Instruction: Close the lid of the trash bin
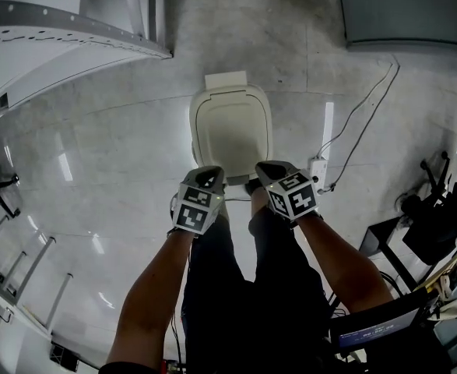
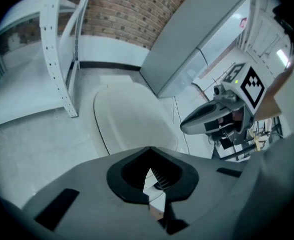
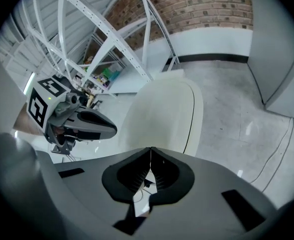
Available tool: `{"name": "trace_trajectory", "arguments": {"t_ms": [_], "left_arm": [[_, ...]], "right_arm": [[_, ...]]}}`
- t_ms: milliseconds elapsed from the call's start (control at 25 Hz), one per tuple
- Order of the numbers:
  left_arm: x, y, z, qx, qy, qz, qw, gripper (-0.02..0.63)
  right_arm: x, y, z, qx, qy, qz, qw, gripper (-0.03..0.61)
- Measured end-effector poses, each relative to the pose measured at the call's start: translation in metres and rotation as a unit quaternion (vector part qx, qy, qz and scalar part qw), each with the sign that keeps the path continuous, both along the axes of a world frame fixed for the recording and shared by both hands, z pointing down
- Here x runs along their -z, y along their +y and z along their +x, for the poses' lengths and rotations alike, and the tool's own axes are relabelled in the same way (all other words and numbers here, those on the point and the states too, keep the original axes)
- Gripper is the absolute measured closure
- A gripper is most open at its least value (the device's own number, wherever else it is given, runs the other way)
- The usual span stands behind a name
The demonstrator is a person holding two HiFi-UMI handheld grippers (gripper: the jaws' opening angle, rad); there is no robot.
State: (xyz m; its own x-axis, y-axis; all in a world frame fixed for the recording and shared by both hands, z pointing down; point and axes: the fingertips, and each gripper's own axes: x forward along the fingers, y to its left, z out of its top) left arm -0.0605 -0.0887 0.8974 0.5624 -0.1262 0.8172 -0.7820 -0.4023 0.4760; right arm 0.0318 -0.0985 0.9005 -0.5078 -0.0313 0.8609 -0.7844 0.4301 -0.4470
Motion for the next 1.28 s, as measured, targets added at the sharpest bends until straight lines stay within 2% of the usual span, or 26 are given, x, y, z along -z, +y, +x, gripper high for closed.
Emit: {"name": "trace_trajectory", "arguments": {"t_ms": [80,160,320,400,560,720,880,1000,1160,1280], "left_arm": [[0.037,-0.018,-0.007,0.042,0.022,0.041,0.998,0.615],[0.09,-0.033,-0.015,0.084,0.048,0.08,0.9921,0.615],[0.216,-0.062,-0.04,0.149,0.083,0.162,0.972,0.615],[0.275,-0.09,-0.055,0.169,0.097,0.218,0.9562,0.615],[0.398,-0.136,-0.077,0.186,0.111,0.333,0.9176,0.615],[0.512,-0.13,-0.077,0.188,0.111,0.407,0.887,0.615],[0.585,-0.125,-0.064,0.186,0.112,0.468,0.8568,0.615],[0.611,-0.113,-0.053,0.176,0.117,0.479,0.8522,0.615],[0.623,-0.094,-0.048,0.201,0.118,0.476,0.8479,0.615],[0.626,-0.078,-0.052,0.198,0.096,0.483,0.8473,0.615]], "right_arm": [[0.035,-0.02,0.001,-0.003,-0.015,0.033,0.999,0.571],[0.085,-0.041,0.001,-0.012,-0.036,0.067,0.997,0.571],[0.209,-0.084,-0.001,-0.027,-0.088,0.149,0.985,0.571],[0.269,-0.118,-0.004,-0.031,-0.119,0.202,0.972,0.571],[0.382,-0.166,-0.005,-0.03,-0.163,0.301,0.939,0.571],[0.489,-0.16,0.006,-0.036,-0.185,0.377,0.907,0.571],[0.56,-0.167,0.023,-0.059,-0.202,0.434,0.876,0.571],[0.587,-0.164,0.028,-0.055,-0.217,0.454,0.863,0.571],[0.602,-0.155,0.035,-0.032,-0.218,0.468,0.856,0.571],[0.61,-0.147,0.034,-0.036,-0.222,0.473,0.852,0.571]]}}
